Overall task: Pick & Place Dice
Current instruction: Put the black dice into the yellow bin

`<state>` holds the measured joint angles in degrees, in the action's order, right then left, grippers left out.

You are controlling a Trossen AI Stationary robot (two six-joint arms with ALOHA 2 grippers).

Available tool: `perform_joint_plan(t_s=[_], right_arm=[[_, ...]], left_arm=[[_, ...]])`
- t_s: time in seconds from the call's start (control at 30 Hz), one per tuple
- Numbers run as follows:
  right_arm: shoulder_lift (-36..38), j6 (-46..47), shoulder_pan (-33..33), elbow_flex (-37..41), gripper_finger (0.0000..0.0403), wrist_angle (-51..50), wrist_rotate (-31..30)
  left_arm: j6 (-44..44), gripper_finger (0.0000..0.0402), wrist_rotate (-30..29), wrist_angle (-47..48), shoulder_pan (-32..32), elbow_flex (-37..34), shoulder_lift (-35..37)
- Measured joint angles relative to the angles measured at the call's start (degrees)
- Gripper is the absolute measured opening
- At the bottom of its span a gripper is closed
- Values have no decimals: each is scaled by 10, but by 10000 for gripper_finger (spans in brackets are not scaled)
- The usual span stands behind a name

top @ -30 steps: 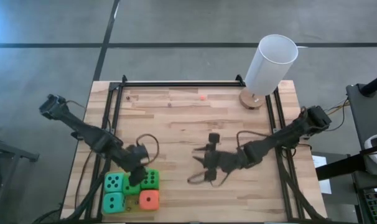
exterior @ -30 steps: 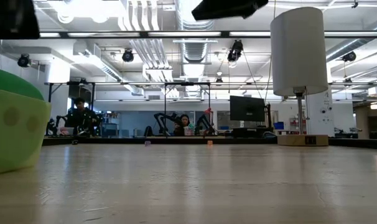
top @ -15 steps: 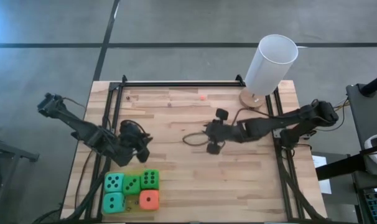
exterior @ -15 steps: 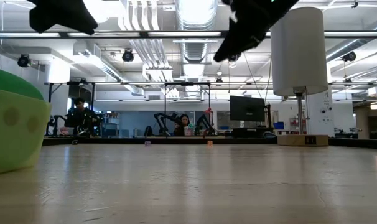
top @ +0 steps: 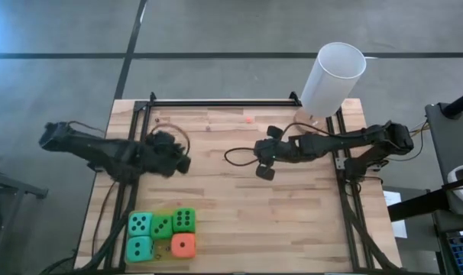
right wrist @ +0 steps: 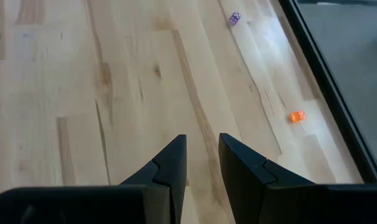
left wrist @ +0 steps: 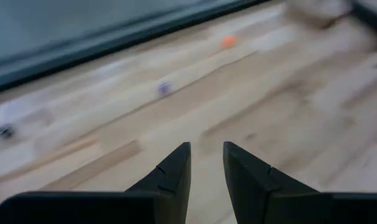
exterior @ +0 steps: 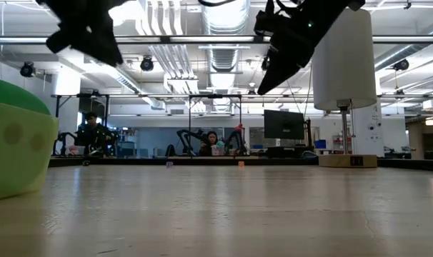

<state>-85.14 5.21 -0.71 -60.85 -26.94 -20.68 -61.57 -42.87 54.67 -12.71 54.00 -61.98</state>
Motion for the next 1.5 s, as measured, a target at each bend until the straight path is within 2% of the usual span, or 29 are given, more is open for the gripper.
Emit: perform_joint_plan(t_s=[0.2, 0.4, 0.57, 0.67, 0.9, 1.13, 1.5], right_arm=[[-1, -14, 3, 1, 91, 9, -2], [-1, -28, 38, 15, 85, 23, 2], [-1, -27, 86, 19, 86, 24, 16], [-1, -25, 112, 20, 86, 32, 32], [-1, -38, 140, 16, 77, 64, 45], [0, -41, 145, 13, 78, 89, 43], [0, -49, 146, 13, 91, 118, 42]], left_arm=[[46, 98, 122, 30, 203, 0, 0], [136, 98, 136, 27, 382, 0, 0], [178, 98, 156, 26, 478, 0, -1], [206, 98, 156, 21, 501, -3, -1], [241, 98, 159, -11, 503, -22, -1], [241, 98, 166, -27, 503, -50, -2], [256, 98, 172, -57, 503, -54, -2]])
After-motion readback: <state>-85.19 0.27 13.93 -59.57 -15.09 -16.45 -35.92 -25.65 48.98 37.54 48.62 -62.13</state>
